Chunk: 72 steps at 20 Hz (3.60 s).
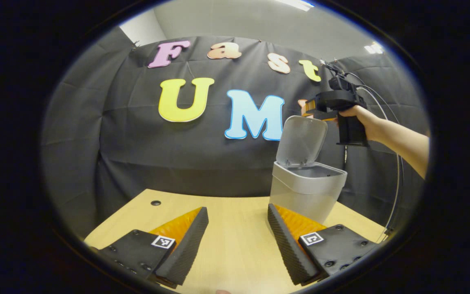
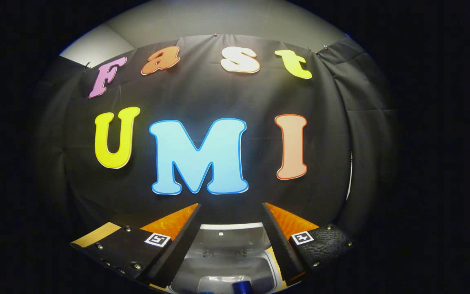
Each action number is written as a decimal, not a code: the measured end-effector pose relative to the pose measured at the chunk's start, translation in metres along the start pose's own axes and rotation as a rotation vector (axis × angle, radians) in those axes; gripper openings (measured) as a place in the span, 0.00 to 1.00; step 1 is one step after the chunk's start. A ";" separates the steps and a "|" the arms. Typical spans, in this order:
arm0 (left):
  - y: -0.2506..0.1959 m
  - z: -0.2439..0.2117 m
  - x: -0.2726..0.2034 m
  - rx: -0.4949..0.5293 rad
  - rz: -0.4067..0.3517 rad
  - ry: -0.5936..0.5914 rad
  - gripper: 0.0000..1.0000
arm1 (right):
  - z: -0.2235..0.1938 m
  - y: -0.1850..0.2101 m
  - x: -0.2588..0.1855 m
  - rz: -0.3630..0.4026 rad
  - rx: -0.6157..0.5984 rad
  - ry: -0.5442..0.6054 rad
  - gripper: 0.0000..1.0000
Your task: Press the lid of the desktop garbage bin to open it, pick up the crumpled paper on the desktop and throw it into the bin, then pick up the pop can on the desktop and drop it into the bin, and finally close the garbage bin lid.
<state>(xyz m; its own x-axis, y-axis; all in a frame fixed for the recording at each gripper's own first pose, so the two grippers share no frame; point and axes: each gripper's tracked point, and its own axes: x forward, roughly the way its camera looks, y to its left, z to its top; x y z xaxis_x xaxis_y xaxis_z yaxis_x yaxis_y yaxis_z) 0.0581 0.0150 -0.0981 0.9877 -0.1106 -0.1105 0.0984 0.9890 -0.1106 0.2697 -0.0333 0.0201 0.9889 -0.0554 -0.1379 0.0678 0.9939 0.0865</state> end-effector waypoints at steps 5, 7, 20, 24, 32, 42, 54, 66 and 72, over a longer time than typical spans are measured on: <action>0.005 0.003 -0.012 0.013 0.024 -0.010 0.99 | -0.021 0.000 -0.030 0.002 -0.017 0.035 0.92; 0.002 0.003 -0.015 0.000 0.044 -0.009 1.00 | -0.030 0.000 -0.039 0.014 -0.016 0.042 0.92; -0.030 0.003 -0.050 0.030 0.134 -0.004 0.99 | -0.115 0.013 -0.056 0.120 -0.043 0.147 0.92; -0.029 0.005 -0.060 0.040 0.166 -0.011 1.00 | -0.136 0.018 -0.052 0.124 -0.072 0.128 0.93; -0.026 0.003 -0.055 0.028 0.200 -0.005 1.00 | -0.159 0.017 -0.046 0.126 -0.069 0.067 0.95; -0.034 -0.002 -0.034 0.024 0.178 0.013 0.96 | -0.160 0.016 -0.040 0.124 -0.028 0.005 0.95; -0.029 -0.010 -0.019 -0.011 0.165 0.024 0.96 | -0.166 0.014 -0.040 0.131 -0.026 -0.037 0.96; -0.023 0.003 -0.023 -0.019 0.178 -0.010 0.99 | -0.169 0.014 -0.039 0.140 -0.038 -0.011 0.97; -0.040 0.013 -0.038 0.007 0.167 -0.040 0.95 | -0.163 0.014 -0.039 0.131 -0.008 -0.028 0.97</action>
<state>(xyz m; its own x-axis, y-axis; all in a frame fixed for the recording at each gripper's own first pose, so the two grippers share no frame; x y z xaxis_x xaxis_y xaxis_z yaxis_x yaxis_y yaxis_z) 0.0183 -0.0188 -0.0765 0.9944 0.0595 -0.0873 -0.0672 0.9939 -0.0872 0.2109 -0.0016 -0.1344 0.9926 0.0720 -0.0981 -0.0627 0.9936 0.0941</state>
